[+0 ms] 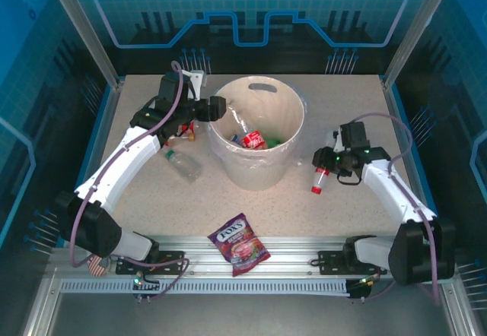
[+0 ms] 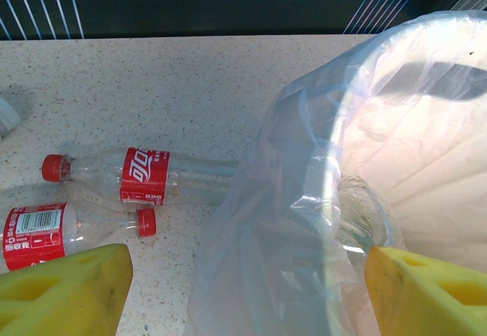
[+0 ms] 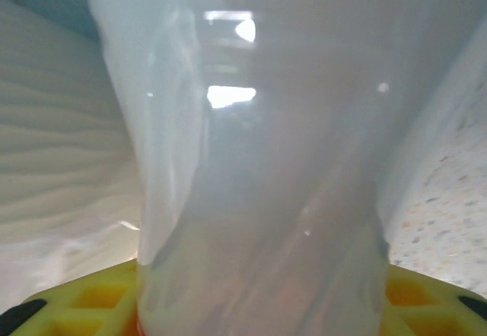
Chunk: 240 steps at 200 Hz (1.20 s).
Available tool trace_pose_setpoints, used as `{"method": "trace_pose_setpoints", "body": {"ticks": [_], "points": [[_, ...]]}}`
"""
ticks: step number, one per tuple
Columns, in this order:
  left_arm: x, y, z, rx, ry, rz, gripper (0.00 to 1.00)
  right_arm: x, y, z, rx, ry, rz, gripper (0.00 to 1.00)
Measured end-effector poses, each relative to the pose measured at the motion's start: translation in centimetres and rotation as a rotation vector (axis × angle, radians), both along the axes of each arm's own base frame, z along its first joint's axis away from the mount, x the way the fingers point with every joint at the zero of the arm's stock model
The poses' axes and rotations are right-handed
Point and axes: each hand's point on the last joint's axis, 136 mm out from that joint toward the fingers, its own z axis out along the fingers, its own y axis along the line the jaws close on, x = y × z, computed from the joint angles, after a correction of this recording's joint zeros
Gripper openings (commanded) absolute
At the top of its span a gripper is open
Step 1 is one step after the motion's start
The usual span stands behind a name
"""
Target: Put the plastic bottles in the bin
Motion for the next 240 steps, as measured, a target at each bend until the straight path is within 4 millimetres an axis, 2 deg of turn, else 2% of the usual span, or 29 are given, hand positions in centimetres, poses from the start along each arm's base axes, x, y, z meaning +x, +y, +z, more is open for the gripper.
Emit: {"method": "trace_pose_setpoints", "body": {"ticks": [32, 66, 81, 94, 106, 119, 139, 153, 172, 188, 210, 240], "points": [[0.0, 0.0, 0.0, 0.003, -0.001, 0.002, 0.81, 1.8, -0.7, 7.9, -0.029, -0.155, 0.018, 0.51], [-0.1, -0.2, 0.0, 0.004, -0.002, -0.001, 0.81, 3.1, -0.1, 16.8, -0.015, -0.342, 0.062, 0.51], [-0.1, -0.4, 0.0, 0.005, -0.002, -0.005, 0.81, 3.5, 0.9, 20.6, 0.026, -0.422, 0.102, 0.51], [-0.2, -0.5, 0.0, 0.008, -0.004, -0.005, 0.8, 3.9, 2.0, 23.2, 0.059, -0.474, 0.142, 0.51], [-0.3, -0.7, 0.1, 0.008, -0.005, -0.01, 0.81, 4.4, 3.5, 25.0, 0.084, -0.507, 0.188, 0.51], [-0.4, -0.9, 0.1, 0.007, -0.006, -0.016, 0.81, 4.9, 6.0, 26.4, 0.113, -0.529, 0.259, 0.5], [-0.5, -1.2, 0.2, 0.007, -0.007, -0.022, 0.81, 5.7, 10.2, 27.4, 0.151, -0.537, 0.367, 0.5], [-0.6, -1.3, 0.2, 0.006, -0.008, -0.024, 0.81, 6.4, 13.2, 27.4, 0.169, -0.527, 0.433, 0.5], [-0.6, -1.3, 0.2, 0.005, -0.009, -0.025, 0.81, 7.1, 17.0, 26.2, 0.181, -0.496, 0.513, 0.5], [-0.6, -1.4, 0.2, 0.004, -0.009, -0.027, 0.81, 7.5, 19.7, 24.0, 0.182, -0.446, 0.567, 0.5], [-0.6, -1.4, 0.2, 0.002, -0.009, -0.03, 0.8, 8.0, 21.9, 20.8, 0.166, -0.374, 0.608, 0.5], [-0.6, -1.5, 0.2, -0.001, -0.008, -0.034, 0.78, 7.6, 23.2, 17.3, 0.138, -0.303, 0.642, 0.51]]}}
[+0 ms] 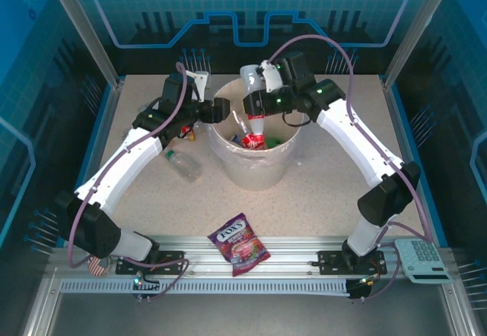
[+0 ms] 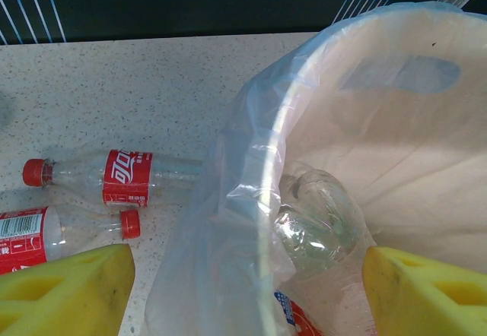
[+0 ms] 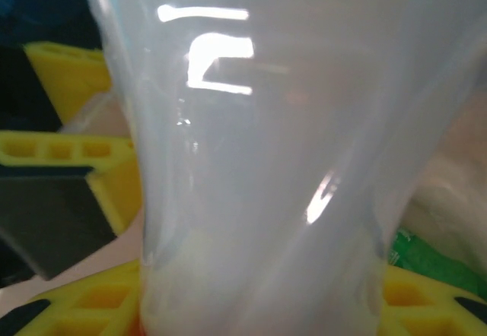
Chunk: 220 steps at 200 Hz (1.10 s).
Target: Put the plastic bottles in the bin
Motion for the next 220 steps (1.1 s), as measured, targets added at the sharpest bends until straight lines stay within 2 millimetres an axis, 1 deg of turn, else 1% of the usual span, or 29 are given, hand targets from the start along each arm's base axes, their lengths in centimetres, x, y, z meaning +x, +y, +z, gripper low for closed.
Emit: {"method": "trace_pose_setpoints", "body": {"ticks": [31, 51, 61, 82, 129, 159, 171, 192, 220], "points": [[0.0, -0.1, 0.0, -0.002, 0.0, -0.003, 0.78, -1.2, 1.0, -2.8, -0.044, 0.033, 0.036, 0.51], [0.0, -0.1, 0.0, -0.002, -0.001, -0.003, 0.78, -1.7, 1.1, -4.8, -0.069, 0.061, 0.046, 0.52], [0.0, -0.1, 0.0, -0.002, -0.001, -0.004, 0.78, -1.8, 1.0, -5.4, -0.078, 0.068, 0.051, 0.52], [0.0, -0.1, 0.1, -0.002, -0.002, -0.004, 0.78, -1.6, 1.1, -5.7, -0.078, 0.056, 0.06, 0.54], [0.0, -0.1, 0.1, -0.002, -0.002, -0.004, 0.78, -1.2, 1.4, -6.0, -0.082, 0.025, 0.074, 0.65], [0.0, -0.1, 0.0, -0.002, -0.002, -0.004, 0.78, -0.8, 1.2, -8.0, -0.126, 0.043, 0.075, 0.73], [0.0, -0.1, 0.0, -0.002, -0.002, -0.004, 0.78, -0.7, 1.1, -8.5, -0.137, 0.047, 0.07, 0.77], [0.0, -0.1, 0.0, -0.002, -0.002, -0.004, 0.78, -0.6, 1.1, -8.5, -0.141, 0.041, 0.07, 0.84], [0.0, -0.1, 0.0, -0.002, -0.002, -0.004, 0.78, -0.6, 0.8, -8.7, -0.161, 0.034, 0.067, 0.88]]}}
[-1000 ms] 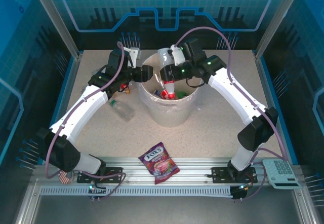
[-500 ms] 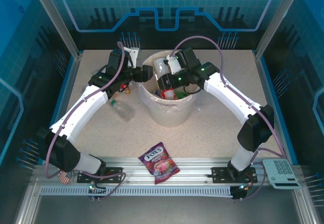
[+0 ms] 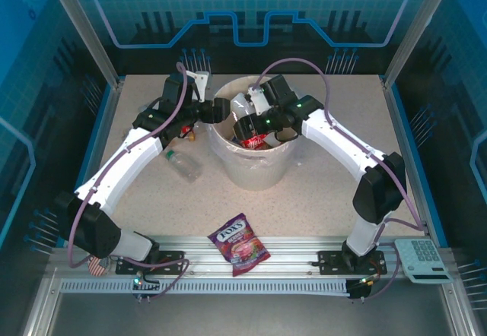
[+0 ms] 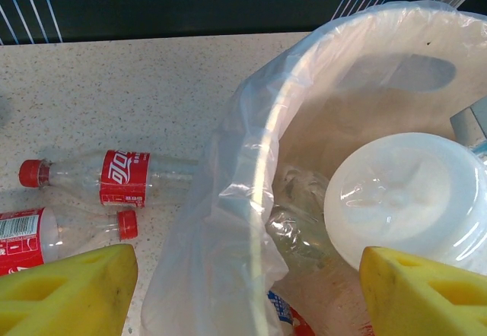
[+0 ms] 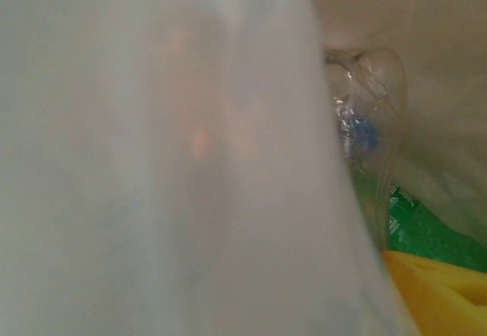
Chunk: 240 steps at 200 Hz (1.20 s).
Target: Put the plastic bottles in the bin
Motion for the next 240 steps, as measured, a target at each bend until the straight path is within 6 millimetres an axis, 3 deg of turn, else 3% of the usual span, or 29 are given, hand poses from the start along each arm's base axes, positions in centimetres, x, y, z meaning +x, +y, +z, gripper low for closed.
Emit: {"method": "trace_pose_setpoints", "body": {"ticks": [51, 121, 158, 192, 240], "points": [[0.0, 0.0, 0.0, 0.0, 0.0, 0.0, 0.78, 0.2, -0.4, 2.0, -0.015, -0.04, -0.004, 0.92], [0.0, 0.0, 0.0, 0.0, 0.0, 0.0, 0.78, -1.4, -2.8, 8.6, 0.014, -0.17, -0.04, 0.92], [0.0, 0.0, 0.0, 0.0, 0.0, 0.0, 0.78, -2.1, -4.4, 11.0, 0.018, -0.219, -0.074, 0.92], [-0.1, -0.2, 0.0, -0.015, 0.007, -0.005, 0.78, -2.2, -7.7, 12.8, 0.021, -0.239, -0.171, 0.92], [-0.4, -0.8, 0.0, -0.047, 0.024, -0.02, 0.78, -2.9, -15.9, 15.0, 0.045, -0.273, -0.399, 0.92]]}}
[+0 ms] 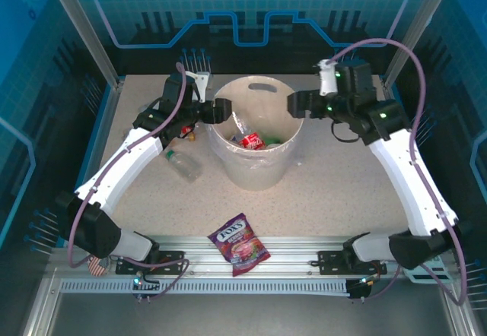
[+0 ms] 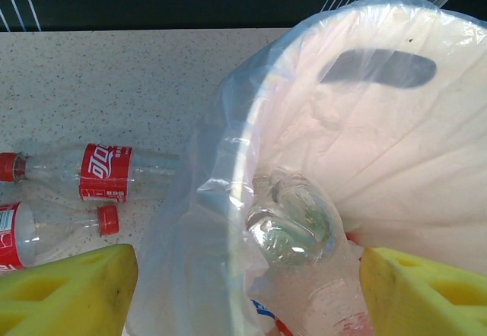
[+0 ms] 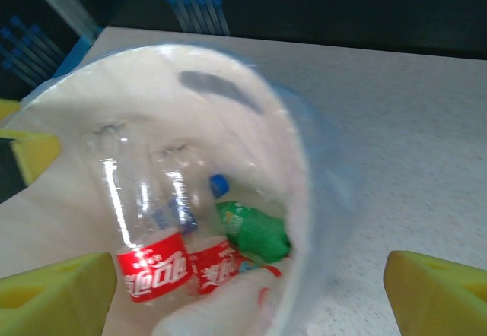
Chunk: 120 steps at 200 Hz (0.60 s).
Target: Put the plastic bottles in the bin
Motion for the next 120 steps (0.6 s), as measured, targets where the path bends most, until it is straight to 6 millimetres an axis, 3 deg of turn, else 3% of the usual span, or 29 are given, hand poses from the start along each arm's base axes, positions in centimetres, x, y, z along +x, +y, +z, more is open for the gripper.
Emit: {"method": "trace_pose_setpoints", "body": {"ticks": [31, 74, 120], "points": [[-0.2, -1.1, 0.2, -0.017, 0.006, -0.017, 0.78, -0.6, -3.4, -1.4, 0.043, 0.049, -0.087, 0.92], [-0.3, -4.1, 0.1, -0.036, 0.021, -0.068, 0.78, -0.9, -5.4, -5.4, 0.085, 0.17, -0.135, 0.92], [-0.4, -7.6, 0.0, -0.054, 0.031, -0.12, 0.78, -1.9, -7.0, -5.6, 0.136, 0.177, -0.161, 0.92]]}}
